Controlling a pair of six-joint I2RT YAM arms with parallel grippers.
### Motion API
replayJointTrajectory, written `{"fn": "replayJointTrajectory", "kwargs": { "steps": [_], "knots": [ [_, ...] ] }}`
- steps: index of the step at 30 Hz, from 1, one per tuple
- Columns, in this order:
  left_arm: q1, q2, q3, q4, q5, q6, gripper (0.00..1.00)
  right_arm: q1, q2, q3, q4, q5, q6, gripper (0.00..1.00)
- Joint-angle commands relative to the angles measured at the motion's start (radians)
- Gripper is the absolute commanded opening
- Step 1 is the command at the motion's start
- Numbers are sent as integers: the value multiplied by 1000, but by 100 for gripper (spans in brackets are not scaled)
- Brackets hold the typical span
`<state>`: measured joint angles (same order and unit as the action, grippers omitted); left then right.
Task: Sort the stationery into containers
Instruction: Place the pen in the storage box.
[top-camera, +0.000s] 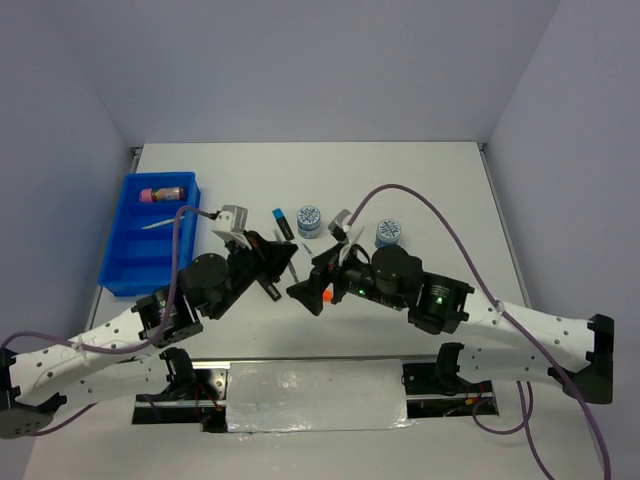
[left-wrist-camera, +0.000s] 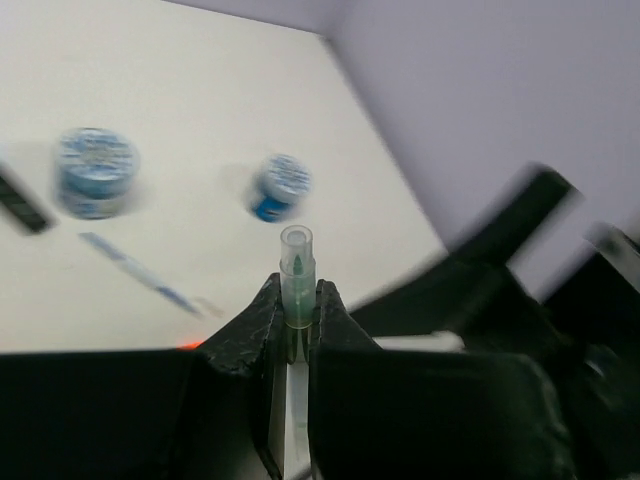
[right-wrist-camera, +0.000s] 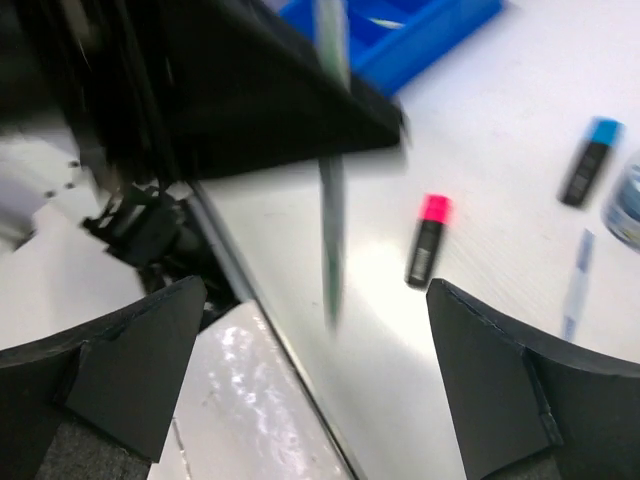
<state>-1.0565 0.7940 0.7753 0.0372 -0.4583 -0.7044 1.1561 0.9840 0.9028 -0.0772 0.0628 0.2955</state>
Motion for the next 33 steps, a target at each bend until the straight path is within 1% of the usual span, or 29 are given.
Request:
{"fn": "replayJointTrajectory", "kwargs": {
  "steps": [1,2,3,4,6,7,8,9,10,11,12,13,14,15,16,17,19,21,24,27,29,33],
  "knots": [
    [91,36,139,-259,-360,-173,0,-18,-118,-56,-45,204,48,100],
    [145,46,187,-313,-370,-235,0,-24,-142,-79,-73,245,63,100],
    [205,69,208,-386,-361,-256,0,-32,-166,-91,-123,287,77,100],
    [352,79,222,-401,-300,-265,0,-36,-221,-117,-143,357,105,100],
    [496,121,248,-413,-254,-286,0,-48,-277,-143,-182,405,122,100],
    [624,140,255,-415,-235,-291,0,-52,-304,-154,-187,423,122,100],
    [689,163,272,-416,-209,-308,0,-56,-352,-171,-191,424,117,100],
    [746,210,278,-408,-198,-305,0,-56,-369,-174,-202,419,108,100],
    [862,235,280,-373,-181,-306,0,-58,-384,-180,-208,410,108,100],
    [929,261,285,-364,-134,-322,0,-58,-396,-182,-214,405,110,100],
    [1035,305,280,-317,-114,-329,0,-56,-413,-189,-217,387,111,100],
    [1091,321,269,-275,-91,-336,0,-58,-419,-189,-214,387,111,100],
    [1142,335,227,-226,-63,-355,0,-58,-424,-203,-208,364,110,100],
    [1226,358,194,-164,16,-368,0,-58,-426,-211,-197,352,105,100],
    [1257,367,164,-95,47,-380,0,-58,-424,-219,-191,342,100,100],
    [1277,379,113,41,59,-395,0,-58,-421,-226,-190,330,97,100],
    [1287,427,111,139,21,-360,0,-58,-407,-225,-188,316,85,100],
    [1288,494,128,139,-17,-362,0,-58,-397,-222,-188,304,80,100],
    [1297,583,148,176,-39,-313,0,-58,-381,-222,-177,267,65,100],
    [1328,631,121,234,-22,-320,0,-58,-370,-226,-162,278,39,100],
    [1354,649,73,317,3,-331,0,-58,-363,-225,-157,292,24,100],
    [1389,709,102,323,38,-328,0,-59,-354,-214,-150,275,13,100]
  ]
}}
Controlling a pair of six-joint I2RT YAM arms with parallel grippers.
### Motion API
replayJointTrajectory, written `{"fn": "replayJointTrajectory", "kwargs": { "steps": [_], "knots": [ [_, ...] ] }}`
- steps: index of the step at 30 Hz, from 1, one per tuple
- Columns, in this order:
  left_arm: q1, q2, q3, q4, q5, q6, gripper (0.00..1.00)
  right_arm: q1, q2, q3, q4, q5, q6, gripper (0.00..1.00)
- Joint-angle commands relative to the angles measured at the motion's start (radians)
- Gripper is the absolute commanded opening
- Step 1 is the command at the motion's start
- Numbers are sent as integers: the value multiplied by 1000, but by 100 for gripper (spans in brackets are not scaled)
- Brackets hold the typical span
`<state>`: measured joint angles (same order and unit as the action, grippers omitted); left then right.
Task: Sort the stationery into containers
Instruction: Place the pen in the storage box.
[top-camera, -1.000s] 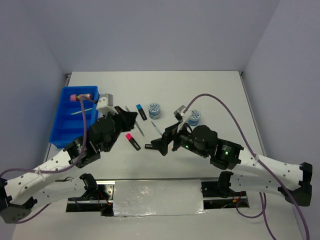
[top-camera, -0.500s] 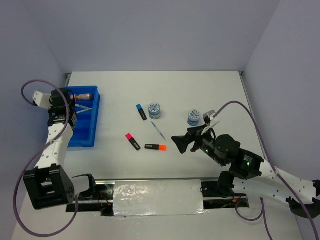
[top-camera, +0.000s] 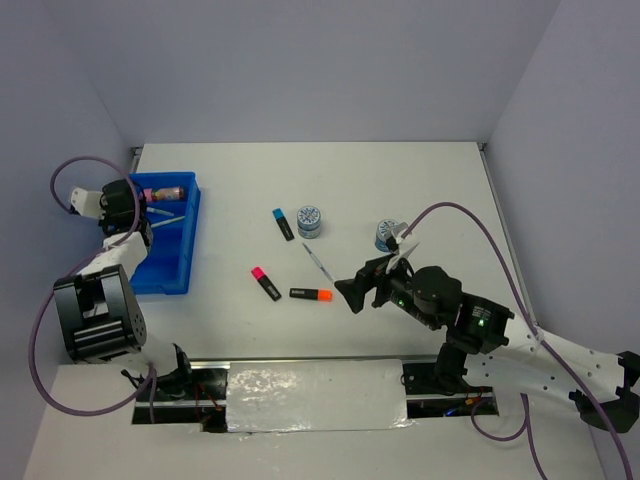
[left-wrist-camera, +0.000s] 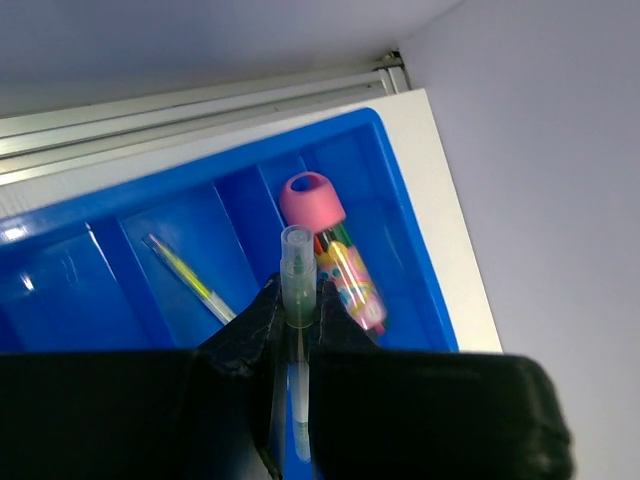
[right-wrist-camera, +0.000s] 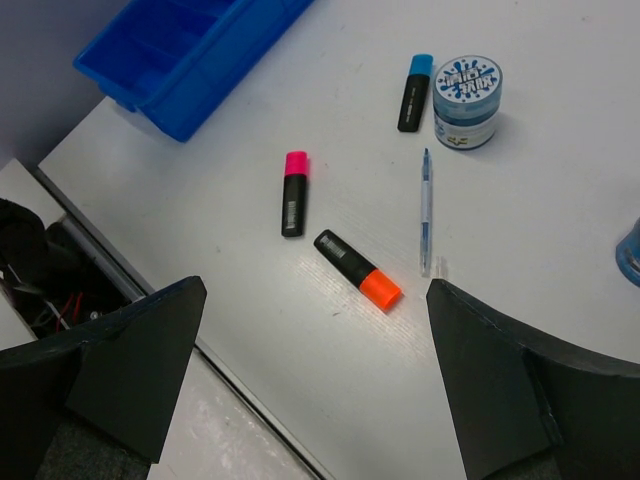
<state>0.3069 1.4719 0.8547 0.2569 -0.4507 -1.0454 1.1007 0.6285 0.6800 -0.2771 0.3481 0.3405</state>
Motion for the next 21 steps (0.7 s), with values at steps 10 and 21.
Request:
{"fn": "replayJointTrajectory", "kwargs": {
  "steps": [10,21],
  "knots": [
    [46,122,20,157,90,18,15,-5,-12,3,52,-11,-40,100],
    [44,93,6,96,79,12,70,-4,14,4,56,-24,-44,100]
  ]
}}
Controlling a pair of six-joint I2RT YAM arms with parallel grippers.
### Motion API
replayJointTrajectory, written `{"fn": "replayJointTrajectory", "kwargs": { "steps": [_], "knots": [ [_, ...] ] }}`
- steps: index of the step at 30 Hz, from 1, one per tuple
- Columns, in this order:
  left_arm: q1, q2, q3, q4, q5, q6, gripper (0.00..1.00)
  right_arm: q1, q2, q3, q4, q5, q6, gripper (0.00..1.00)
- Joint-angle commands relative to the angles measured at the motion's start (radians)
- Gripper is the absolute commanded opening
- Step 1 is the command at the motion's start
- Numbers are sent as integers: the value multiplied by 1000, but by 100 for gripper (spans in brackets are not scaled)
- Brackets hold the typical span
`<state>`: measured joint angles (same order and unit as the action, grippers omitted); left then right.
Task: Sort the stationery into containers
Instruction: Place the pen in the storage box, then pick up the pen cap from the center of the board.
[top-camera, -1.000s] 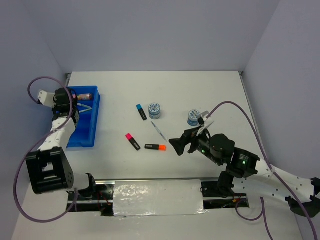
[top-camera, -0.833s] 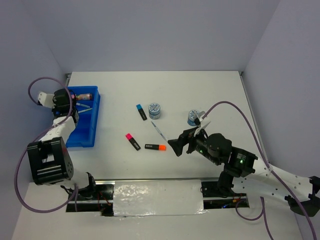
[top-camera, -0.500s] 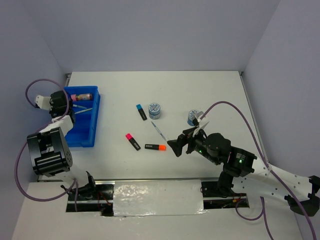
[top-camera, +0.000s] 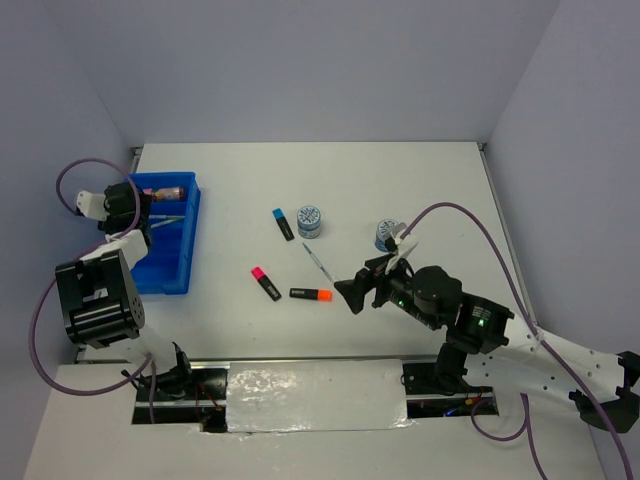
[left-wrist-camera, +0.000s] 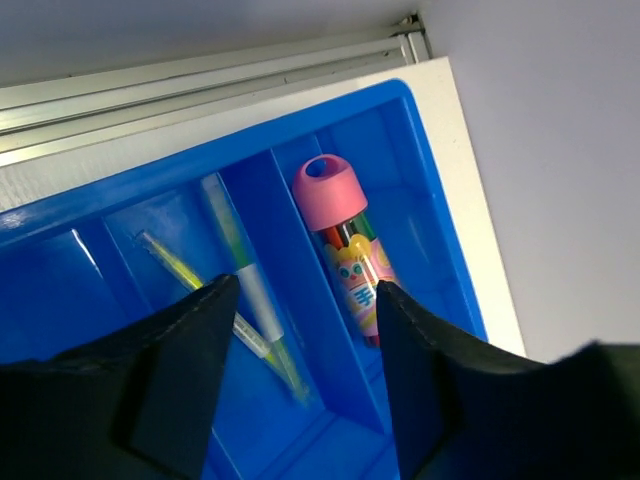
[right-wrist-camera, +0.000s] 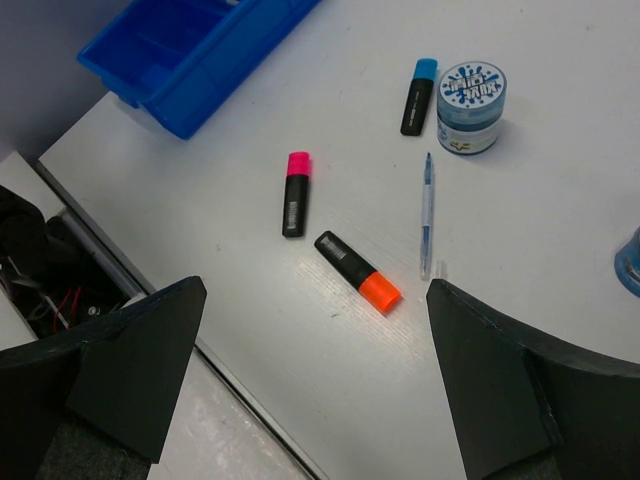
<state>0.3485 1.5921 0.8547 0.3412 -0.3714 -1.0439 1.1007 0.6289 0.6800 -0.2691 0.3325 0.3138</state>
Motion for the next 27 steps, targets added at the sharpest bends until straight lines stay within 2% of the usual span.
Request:
{"fn": "replayJointTrajectory", "kwargs": {
  "steps": [1,5,6,8,9,10,12,14,17,20,21,23,26,27],
  "knots": [
    [3,-37,9,7,6,10,71,-4,29,6,48,-12,-16,100],
    [-26,-84,69,-108,-14,13,82,-10,98,7,71,-13,-19,100],
    [-40,-93,146,-236,-26,21,90,-36,127,24,64,-15,-13,100],
    [-107,-107,252,-409,-79,27,94,-79,237,64,42,-55,14,100],
    [-136,-110,361,-489,-93,41,97,-134,277,76,39,-81,24,100],
    [-158,-124,410,-624,-95,54,99,-159,320,88,38,-129,33,100],
    [-215,-171,495,-796,-75,59,99,-202,441,128,24,-124,38,100],
    [-221,-233,478,-838,32,85,99,-214,523,180,7,-100,31,100],
    [-232,-404,342,-843,153,149,99,-225,687,275,-56,-79,18,96],
    [-269,-596,146,-840,264,258,99,-228,808,341,-62,-99,-21,89],
    [-279,-683,121,-847,300,283,99,-229,831,355,-61,-101,-33,85],
    [-298,-760,63,-886,325,330,99,-232,887,386,-74,-87,-33,80],
    [-301,-851,70,-964,353,529,99,-245,904,379,-73,-76,-27,77],
    [-301,-860,79,-982,359,577,99,-254,901,374,-73,-84,-22,73]
  ]
}}
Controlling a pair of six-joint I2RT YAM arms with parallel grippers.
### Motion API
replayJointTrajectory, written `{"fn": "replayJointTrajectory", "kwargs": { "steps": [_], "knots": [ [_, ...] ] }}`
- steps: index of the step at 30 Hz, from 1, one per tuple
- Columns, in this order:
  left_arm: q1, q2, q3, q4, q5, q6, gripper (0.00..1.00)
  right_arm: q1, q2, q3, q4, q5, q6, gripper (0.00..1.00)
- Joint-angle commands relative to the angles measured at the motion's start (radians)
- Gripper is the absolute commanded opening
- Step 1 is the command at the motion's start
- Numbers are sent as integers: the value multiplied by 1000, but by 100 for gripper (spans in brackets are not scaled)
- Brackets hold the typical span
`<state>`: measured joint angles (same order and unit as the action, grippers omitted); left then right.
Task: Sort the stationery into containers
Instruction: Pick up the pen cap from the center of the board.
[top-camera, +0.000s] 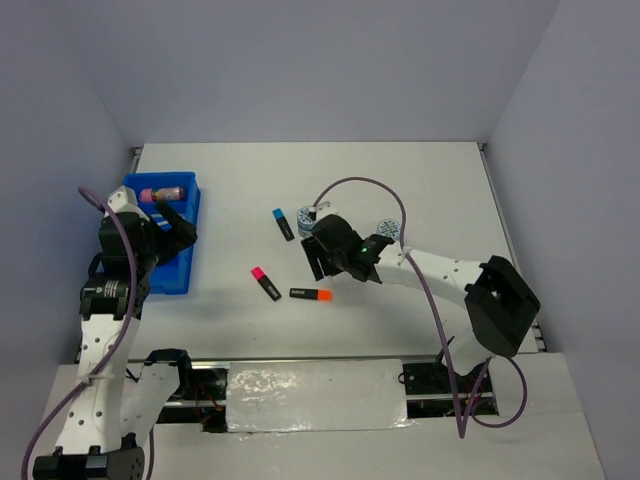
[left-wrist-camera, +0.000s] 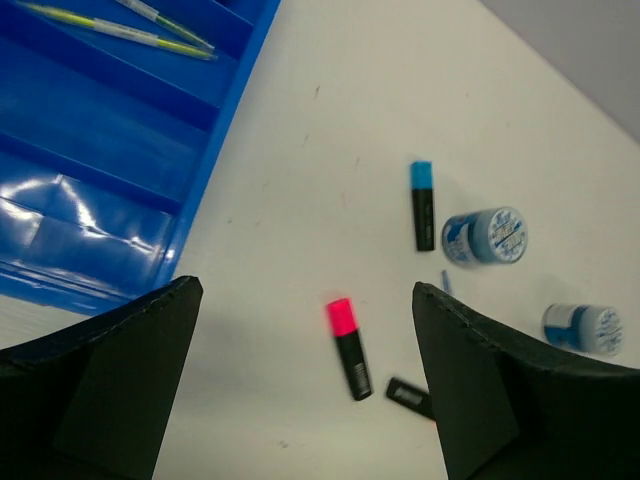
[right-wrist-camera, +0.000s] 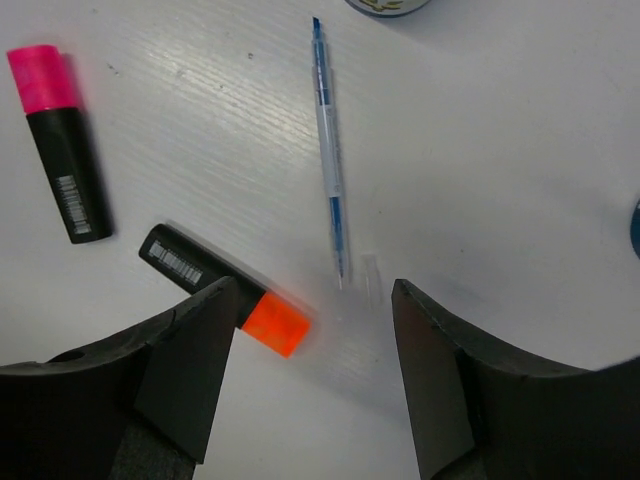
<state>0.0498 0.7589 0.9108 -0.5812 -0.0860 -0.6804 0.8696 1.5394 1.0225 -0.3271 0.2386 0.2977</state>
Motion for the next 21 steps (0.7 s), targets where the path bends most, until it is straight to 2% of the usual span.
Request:
{"fn": "replayJointTrajectory", "kwargs": {
  "steps": [1,3,5,7,8,11,21],
  "knots": [
    [-4,-38,26,-68,66,258,99,-30,-12,25,-16,4,-2,69],
    [-27,-67,1,-72,-22,234,99,-66,-30,-2,-6,-19,0,63],
    [-28,-92,-27,-37,67,246,99,-108,-41,-27,3,-30,-2,55],
    [-28,-130,-44,-8,72,237,99,-125,-41,-44,19,-76,-31,51],
    [-27,-138,-44,-11,65,237,99,-135,-30,-45,20,-84,-44,45],
    [-30,-158,-52,-8,75,239,99,-138,20,-15,-29,-79,-78,41],
    [-94,-76,-43,-20,94,248,99,-138,87,10,-46,-122,-69,39]
  ]
}}
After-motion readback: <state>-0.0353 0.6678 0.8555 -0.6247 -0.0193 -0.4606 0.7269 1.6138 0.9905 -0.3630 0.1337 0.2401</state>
